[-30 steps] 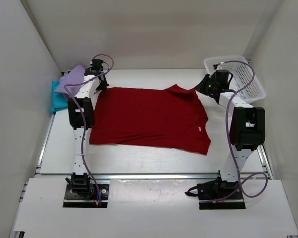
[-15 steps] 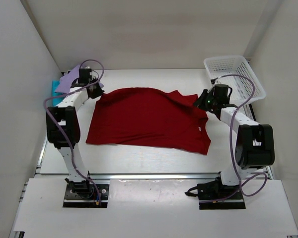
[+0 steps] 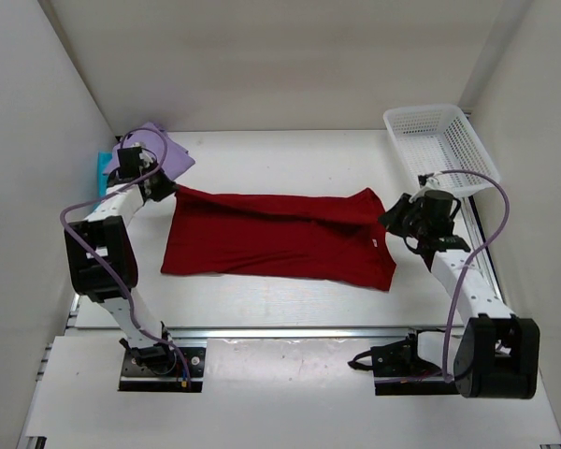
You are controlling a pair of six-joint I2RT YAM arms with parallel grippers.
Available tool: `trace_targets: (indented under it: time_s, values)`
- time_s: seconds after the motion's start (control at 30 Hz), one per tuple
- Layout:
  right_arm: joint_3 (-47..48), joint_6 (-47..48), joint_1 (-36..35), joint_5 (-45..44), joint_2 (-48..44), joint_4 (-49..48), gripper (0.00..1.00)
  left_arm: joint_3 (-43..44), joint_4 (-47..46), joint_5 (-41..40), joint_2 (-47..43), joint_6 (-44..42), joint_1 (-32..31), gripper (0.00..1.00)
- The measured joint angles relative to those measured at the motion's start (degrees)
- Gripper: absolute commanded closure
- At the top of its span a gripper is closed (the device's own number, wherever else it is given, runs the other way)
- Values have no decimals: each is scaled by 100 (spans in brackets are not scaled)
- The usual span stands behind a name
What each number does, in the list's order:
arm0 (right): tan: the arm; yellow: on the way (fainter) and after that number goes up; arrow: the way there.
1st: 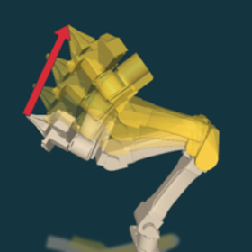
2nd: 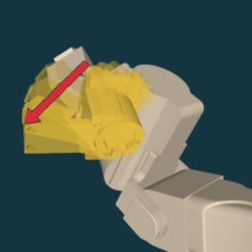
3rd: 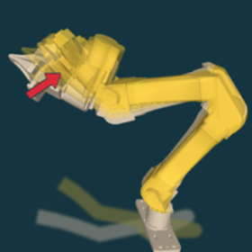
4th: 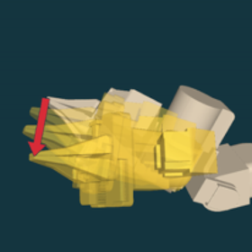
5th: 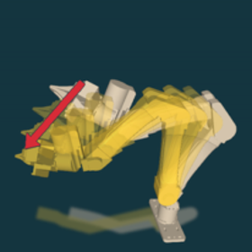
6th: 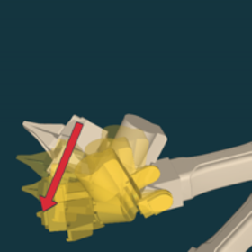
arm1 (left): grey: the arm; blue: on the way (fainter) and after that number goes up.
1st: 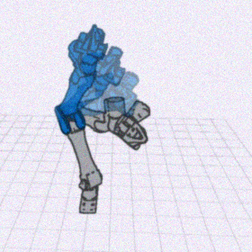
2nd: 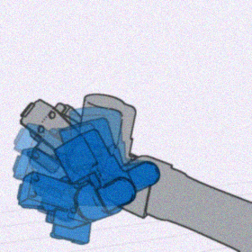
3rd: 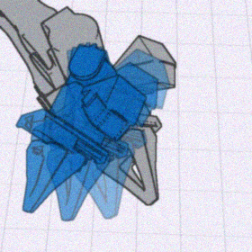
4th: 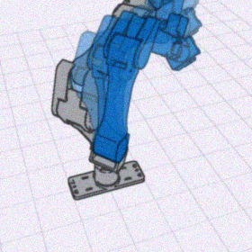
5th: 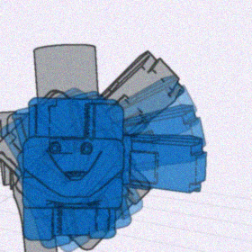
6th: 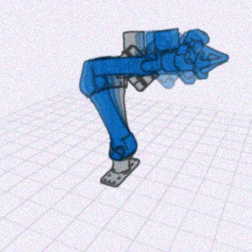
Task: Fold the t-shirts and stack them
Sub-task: Fold the other side of the tshirt into a rectangle
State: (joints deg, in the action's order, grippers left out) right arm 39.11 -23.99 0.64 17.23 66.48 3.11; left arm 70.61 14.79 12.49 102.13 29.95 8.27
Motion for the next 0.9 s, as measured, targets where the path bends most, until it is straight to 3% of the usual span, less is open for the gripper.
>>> trace_targets:
  time_s: [0.43,0.63,0.9]
  values:
    - [-763,-24,337,-133,-1604,629,100,-35,-304,621,-170,372,85,100]
    - [-1685,-192,166,-197,-2135,881,100,-763,-621,831,-334,612,365,100]
    - [-2465,-649,302,-120,-2522,990,100,-1845,-798,678,-748,745,426,85]
